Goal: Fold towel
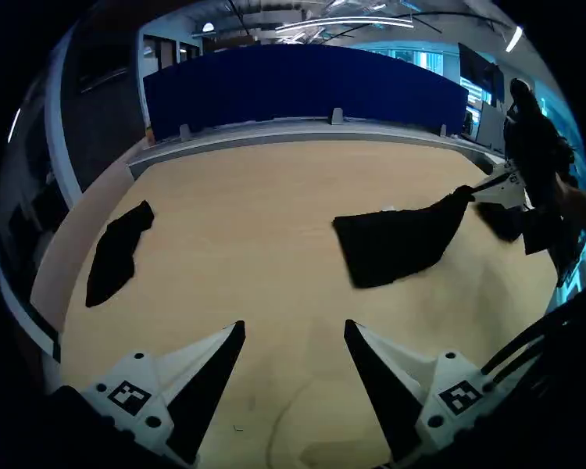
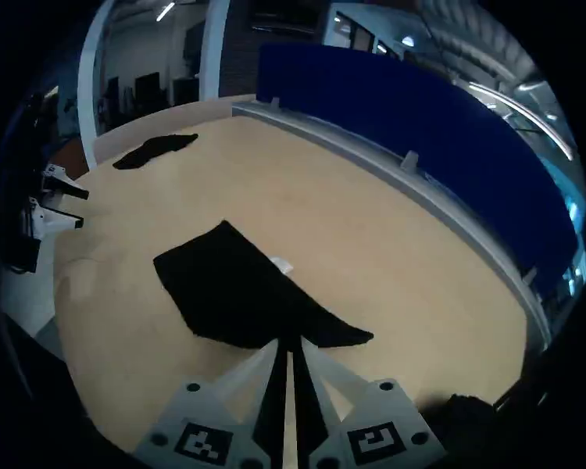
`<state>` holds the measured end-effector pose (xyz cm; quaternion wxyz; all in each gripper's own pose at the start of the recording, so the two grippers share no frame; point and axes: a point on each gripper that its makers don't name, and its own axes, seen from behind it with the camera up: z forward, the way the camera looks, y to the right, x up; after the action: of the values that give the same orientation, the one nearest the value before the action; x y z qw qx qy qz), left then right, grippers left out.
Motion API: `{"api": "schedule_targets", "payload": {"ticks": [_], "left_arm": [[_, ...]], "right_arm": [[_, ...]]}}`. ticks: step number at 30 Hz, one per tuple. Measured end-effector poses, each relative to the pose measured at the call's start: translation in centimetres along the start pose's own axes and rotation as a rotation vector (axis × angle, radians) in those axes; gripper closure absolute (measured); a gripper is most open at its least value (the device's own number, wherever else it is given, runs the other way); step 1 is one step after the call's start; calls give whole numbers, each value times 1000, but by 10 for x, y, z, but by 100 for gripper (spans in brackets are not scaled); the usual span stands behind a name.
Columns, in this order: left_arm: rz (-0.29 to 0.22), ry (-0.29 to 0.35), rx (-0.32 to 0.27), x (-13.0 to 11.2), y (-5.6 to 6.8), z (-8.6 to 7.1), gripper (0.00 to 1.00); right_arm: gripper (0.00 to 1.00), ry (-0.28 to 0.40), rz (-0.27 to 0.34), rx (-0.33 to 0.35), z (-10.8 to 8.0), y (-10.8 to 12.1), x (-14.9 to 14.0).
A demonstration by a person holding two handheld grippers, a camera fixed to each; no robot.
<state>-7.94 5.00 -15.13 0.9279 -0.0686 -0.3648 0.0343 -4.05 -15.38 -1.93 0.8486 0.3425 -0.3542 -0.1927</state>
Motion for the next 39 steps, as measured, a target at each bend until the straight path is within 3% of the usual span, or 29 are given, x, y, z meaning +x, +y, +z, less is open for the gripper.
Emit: {"api": "schedule_targets", "payload": {"ticks": [13,18,24,33,39], "left_arm": [[-26,23,-3,4,-1,-10,6],[-47,23,10,2,-4,-14,6],[-76,28,20,-4,-5,-22,6],[-119,25,35,-16,-3,-23,6],[-123,26,35,-17,-1,-22,6]], "right_arm": [[96,12,-83,44,13,-21,37],[96,13,-126,77,28,-41,57],[96,-12,-199,133,59,-80,70],[96,-71,-223,254,119,-156,50],[96,-123,-210,280,133,-169,27]]}}
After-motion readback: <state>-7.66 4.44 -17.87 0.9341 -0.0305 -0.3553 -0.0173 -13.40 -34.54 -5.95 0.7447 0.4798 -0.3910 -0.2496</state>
